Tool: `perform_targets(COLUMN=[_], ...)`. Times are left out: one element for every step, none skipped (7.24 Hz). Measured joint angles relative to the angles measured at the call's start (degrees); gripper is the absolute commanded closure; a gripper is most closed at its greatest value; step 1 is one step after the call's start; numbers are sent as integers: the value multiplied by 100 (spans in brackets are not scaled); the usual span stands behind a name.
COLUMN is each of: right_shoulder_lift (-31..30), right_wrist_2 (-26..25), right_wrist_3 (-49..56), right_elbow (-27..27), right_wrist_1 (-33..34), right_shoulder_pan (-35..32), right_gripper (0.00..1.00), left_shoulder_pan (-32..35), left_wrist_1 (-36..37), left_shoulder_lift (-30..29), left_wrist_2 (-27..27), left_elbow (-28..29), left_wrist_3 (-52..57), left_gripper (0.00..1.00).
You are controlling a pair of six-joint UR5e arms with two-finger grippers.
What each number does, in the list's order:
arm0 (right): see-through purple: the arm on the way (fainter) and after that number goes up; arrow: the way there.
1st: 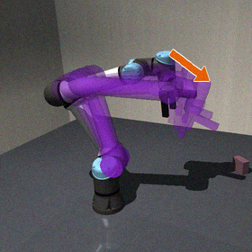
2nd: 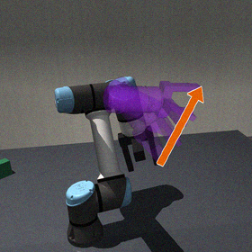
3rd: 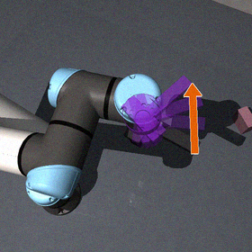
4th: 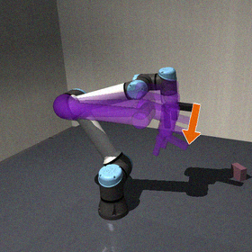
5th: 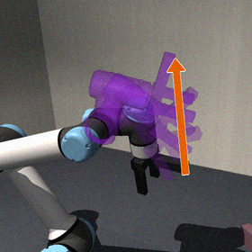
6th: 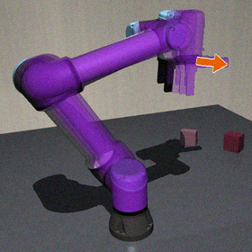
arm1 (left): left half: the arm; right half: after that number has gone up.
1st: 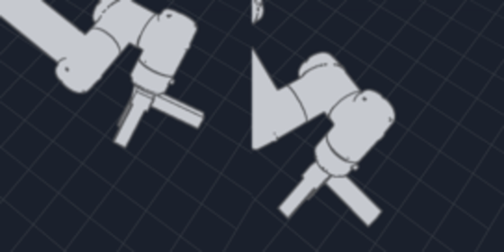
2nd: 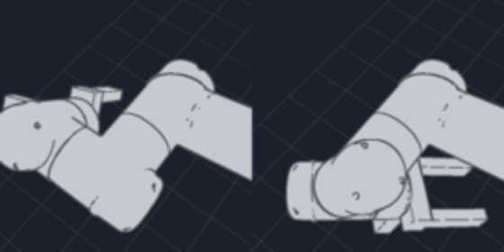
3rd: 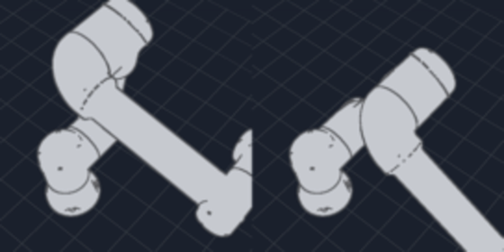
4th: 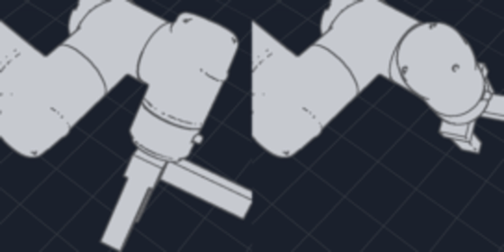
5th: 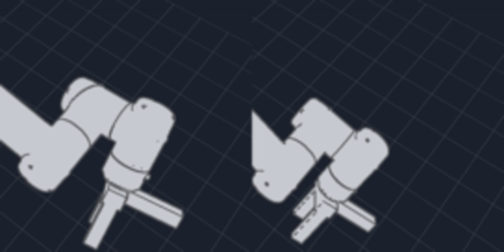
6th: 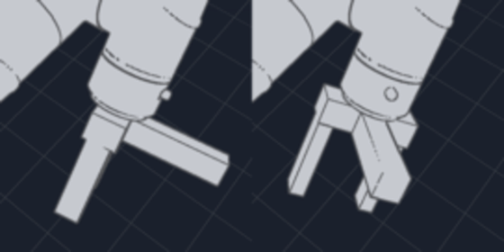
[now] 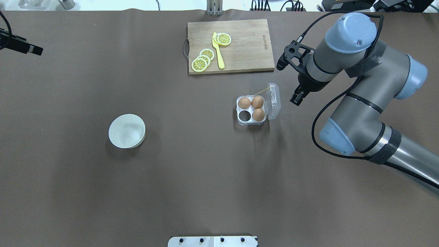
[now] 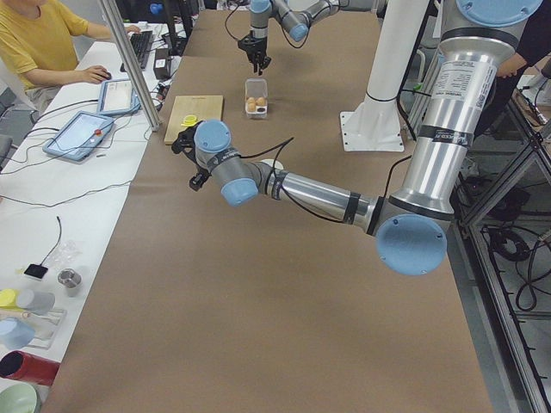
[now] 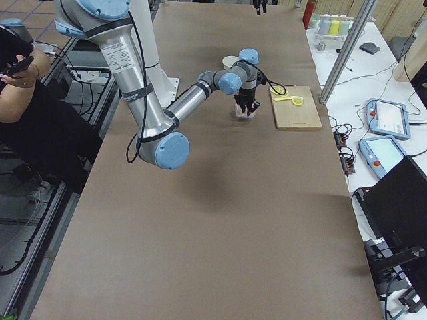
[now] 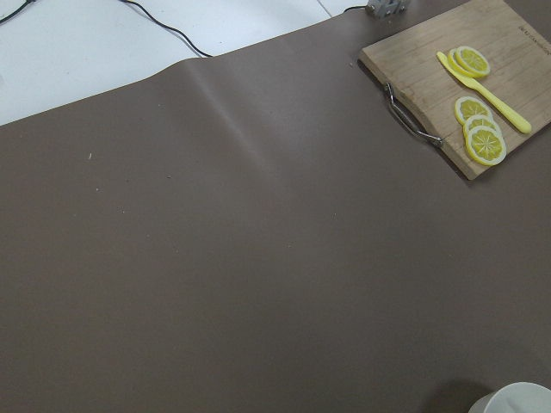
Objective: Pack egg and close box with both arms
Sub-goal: 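Push the clear lid over the eggs with the right gripper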
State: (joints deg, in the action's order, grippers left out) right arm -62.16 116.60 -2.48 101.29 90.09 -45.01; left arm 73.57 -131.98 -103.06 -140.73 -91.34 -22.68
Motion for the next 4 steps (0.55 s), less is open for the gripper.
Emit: perform_targets(right_shoulder_lift=[92,188,316,436], right_wrist_2=[-19,-36,-50,-53], right_wrist_3=[-6,-14,-28,-51], right_elbow=[-74,-160,-253,-310], right_wrist_1=[0,-1,-1,-1], right_shoulder_pan=[78,145,202,239], right_gripper=[61,61,61,60], left_shoulder_pan=[0,-1,-1,-1], left_wrist_1=[-2,-5,-11,-17], left_shoulder_lift=[23,39,54,72], left_wrist_2=[-4,-6,-9,-12], left_elbow=[-3,-5,-9,-12], left_wrist_3=[0,0,0,0], left_gripper=[11,11,11,11])
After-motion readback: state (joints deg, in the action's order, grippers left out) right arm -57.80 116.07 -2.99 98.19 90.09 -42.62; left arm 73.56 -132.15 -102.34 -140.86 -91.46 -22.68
